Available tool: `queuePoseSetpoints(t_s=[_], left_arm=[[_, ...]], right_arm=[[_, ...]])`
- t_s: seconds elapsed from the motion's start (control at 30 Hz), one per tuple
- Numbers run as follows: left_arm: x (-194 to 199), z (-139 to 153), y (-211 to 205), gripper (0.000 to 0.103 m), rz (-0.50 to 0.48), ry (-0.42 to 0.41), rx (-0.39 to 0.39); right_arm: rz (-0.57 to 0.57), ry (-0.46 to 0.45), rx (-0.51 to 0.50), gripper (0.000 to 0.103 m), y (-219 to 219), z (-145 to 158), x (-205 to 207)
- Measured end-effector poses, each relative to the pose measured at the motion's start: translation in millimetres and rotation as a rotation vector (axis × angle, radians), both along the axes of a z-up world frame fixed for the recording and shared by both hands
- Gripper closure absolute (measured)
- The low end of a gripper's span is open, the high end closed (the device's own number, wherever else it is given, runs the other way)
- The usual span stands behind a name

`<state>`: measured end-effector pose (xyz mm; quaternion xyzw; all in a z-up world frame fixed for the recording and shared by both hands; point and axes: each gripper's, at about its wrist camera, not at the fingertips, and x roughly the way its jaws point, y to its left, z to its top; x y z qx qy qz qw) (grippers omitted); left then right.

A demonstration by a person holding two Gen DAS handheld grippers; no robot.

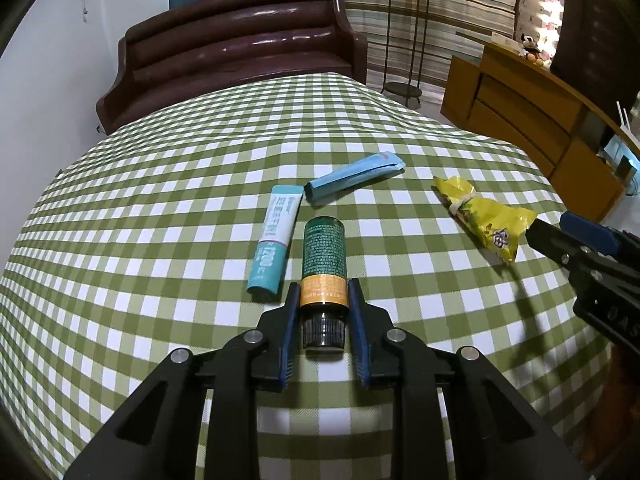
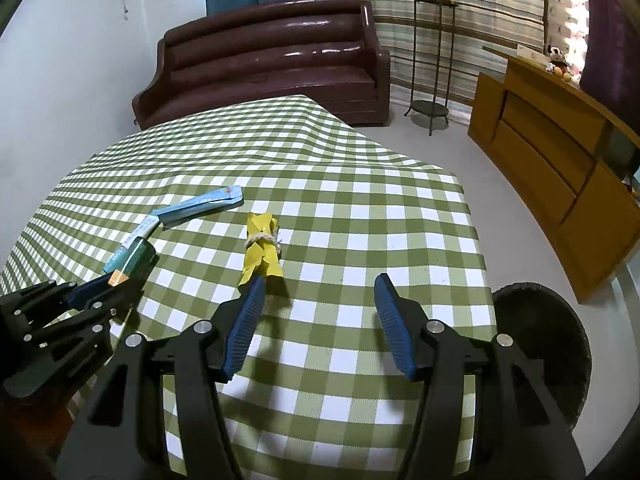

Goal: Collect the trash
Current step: 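Grasp the yellow twine-tied packet with the right gripper while the left holds the bottle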

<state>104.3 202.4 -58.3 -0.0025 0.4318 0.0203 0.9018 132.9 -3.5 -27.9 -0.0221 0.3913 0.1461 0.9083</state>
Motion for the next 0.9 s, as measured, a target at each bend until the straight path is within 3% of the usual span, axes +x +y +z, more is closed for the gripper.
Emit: queuePoseSetpoints(t_s=[0.1,0.2,0.3,0.4,0.47,0.9], left_arm=[[0.6,0.4,2.4,0.078,0.009,0.003,-0.012],[2.3,0.8,5.9,0.068,0.021,-0.003,-0.023],[7.7,0.6,7.2,0.067,0.024,0.000,-0.029],[11.0,0.2,7.1,0.069,0.021,-0.001,-0.024],[13.6,1.1,5.1,0.079,0.017,-0.004,-0.022],[-0.1,8.8,17.8,0.078,0.017,-0.028,-0.051]], right_arm=[[0.000,0.001,0.002,0.048,-0.9,1.1,0.5],[0.001,-0.004,0.008,0.047,-1.4,3.6,0.8],[0.006,-0.013,0.015,0.047,-0.6,8.4,0.0],[0.014,-0.019,0.014,0.047,3.7,11.3,0.6],[0.015,-0.021,0.013,0.047,5.7,12.4,1.1],[0.047,-0.023,-0.004,0.047,28.8,15.6,1.3]])
